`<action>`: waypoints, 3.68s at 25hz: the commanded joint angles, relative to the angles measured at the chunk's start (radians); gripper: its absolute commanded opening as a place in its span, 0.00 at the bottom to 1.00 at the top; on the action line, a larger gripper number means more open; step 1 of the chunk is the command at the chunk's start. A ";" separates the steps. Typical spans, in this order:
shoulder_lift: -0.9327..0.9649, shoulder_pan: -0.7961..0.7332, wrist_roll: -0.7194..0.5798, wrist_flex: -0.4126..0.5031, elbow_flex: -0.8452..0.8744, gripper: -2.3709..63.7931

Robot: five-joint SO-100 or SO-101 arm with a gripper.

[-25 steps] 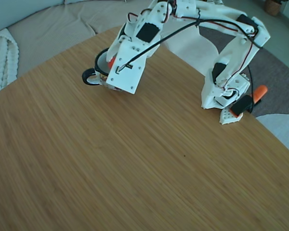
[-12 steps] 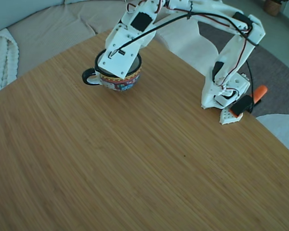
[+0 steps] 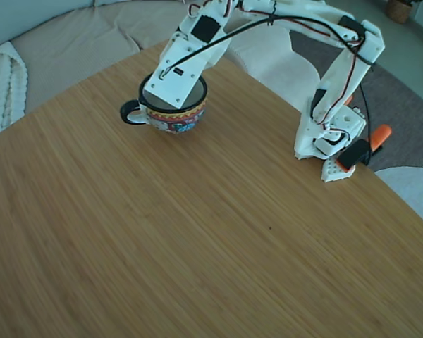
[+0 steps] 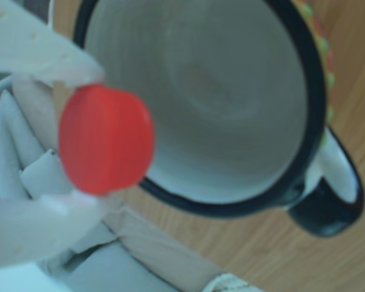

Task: Grasp a red cap and put it in the cup.

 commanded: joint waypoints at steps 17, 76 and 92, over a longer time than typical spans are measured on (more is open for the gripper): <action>0.025 -0.012 -0.002 -0.012 -0.064 0.52; 1.273 -0.894 0.110 -0.161 1.063 0.03; 1.364 -0.951 0.114 -0.153 1.141 0.04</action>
